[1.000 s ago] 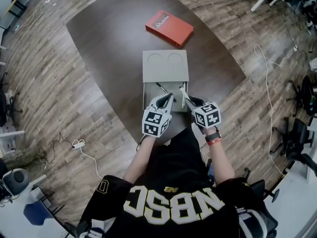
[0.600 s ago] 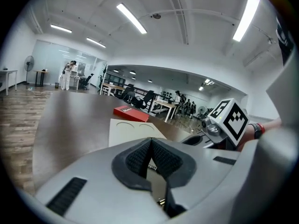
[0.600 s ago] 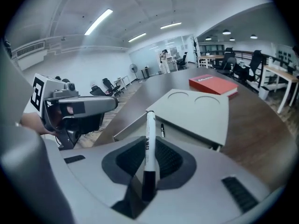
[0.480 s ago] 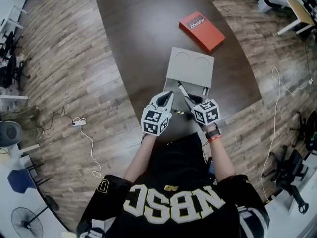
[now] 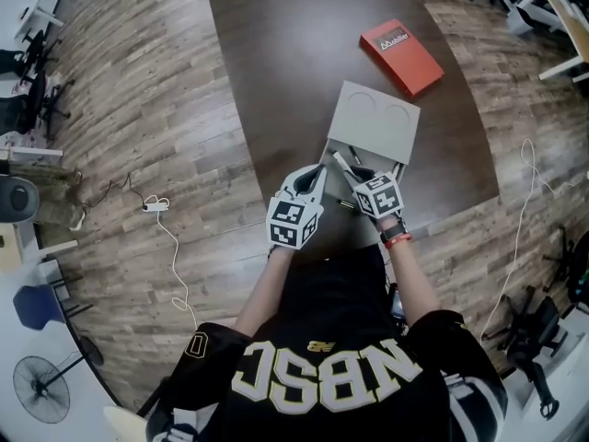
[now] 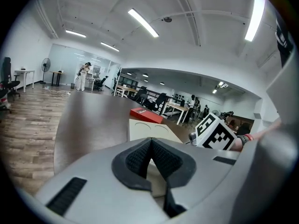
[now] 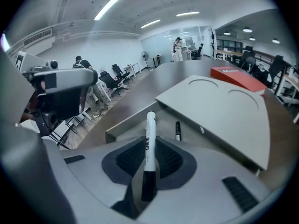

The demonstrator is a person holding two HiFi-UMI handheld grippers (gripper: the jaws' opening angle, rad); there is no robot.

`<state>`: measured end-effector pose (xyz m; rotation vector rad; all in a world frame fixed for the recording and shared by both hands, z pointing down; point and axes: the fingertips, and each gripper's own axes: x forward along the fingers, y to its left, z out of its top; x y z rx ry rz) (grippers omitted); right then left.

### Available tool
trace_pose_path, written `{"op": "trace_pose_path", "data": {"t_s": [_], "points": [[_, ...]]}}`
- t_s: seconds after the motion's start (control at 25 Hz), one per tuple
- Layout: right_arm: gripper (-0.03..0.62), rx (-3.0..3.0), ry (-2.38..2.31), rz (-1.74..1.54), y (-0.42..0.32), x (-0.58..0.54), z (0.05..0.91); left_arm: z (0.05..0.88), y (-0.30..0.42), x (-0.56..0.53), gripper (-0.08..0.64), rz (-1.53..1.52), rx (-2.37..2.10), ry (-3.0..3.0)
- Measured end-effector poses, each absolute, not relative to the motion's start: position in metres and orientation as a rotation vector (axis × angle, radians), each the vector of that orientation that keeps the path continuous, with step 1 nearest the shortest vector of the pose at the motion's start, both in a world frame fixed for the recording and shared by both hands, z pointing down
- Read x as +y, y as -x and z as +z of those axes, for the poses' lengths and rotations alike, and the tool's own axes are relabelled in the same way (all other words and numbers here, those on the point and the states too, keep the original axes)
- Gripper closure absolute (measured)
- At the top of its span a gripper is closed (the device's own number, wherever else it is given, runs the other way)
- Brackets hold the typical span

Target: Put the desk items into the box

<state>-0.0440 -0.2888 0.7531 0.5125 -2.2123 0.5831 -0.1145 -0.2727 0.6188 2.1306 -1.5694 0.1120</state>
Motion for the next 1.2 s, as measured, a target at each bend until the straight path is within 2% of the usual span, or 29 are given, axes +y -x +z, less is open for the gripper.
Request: {"op": "trace_pose_path", "data": {"t_s": [0.44, 0.6, 1.04, 1.2], "points": [[0.515, -2.159, -0.519, 0.481, 0.047, -0.286, 0.777, 0.621, 0.117, -0.258, 0.551, 0.126, -1.580, -2.122], [0.456, -2.167, -0.546, 0.485, 0.045, -0.283, 0.777, 0.616, 0.117, -0.251, 0.551, 0.124, -1.573, -2.140], [0.463, -2.257, -0.832, 0.538, 0.016, -0.277, 0.713, 0.591, 0.119, -0.245, 0.551, 0.116, -1.531, -2.254], [0.486, -2.288, -1.014, 0.574, -0.012, -0.276, 0.677, 0.572, 0.112, -0.248, 0.551, 0.107, -1.505, -2.323]]}}
